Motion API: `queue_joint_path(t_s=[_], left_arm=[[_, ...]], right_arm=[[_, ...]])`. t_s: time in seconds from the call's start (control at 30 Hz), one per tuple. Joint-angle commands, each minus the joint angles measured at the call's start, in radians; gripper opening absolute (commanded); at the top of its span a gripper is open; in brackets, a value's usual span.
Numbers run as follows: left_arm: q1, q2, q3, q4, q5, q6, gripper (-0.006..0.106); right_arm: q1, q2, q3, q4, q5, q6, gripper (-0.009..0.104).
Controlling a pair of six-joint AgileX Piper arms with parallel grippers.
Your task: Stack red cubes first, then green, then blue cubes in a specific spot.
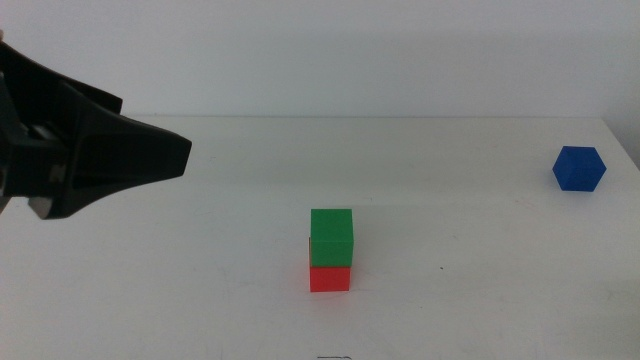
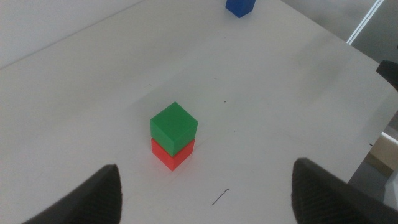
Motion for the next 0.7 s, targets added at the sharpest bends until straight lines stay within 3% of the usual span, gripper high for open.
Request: queue_joint_path(t_s=[0.0,0.13,0.27,0.33,0.67], left_arm=[[-0.001,-0.006,-0.025,-0.059,-0.047,0.003,0.094],[-0.001,-0.006,-0.025,-0.059,-0.047,0.003,0.094],[-0.001,-0.006,-0.025,-0.059,-0.047,0.003,0.094],[-0.001,-0.006,-0.025,-0.059,-0.047,0.003,0.094],[-0.001,-0.006,-0.025,-0.059,-0.047,0.003,0.094]], right_arm=[[-0.005,-0.023,-0.019,-0.010,-0.084,-0.002,0.090],[-0.005,-0.023,-0.022,-0.041,-0.189,-0.026,0.090],[-0.005,0.028,-0.088,0.023,-0.196,0.082,0.090],[-0.005,0.108,-0.165,0.025,-0.155,0.107,0.090],[-0.005,0.684,-0.797,0.033,0.449,0.108,0.090]])
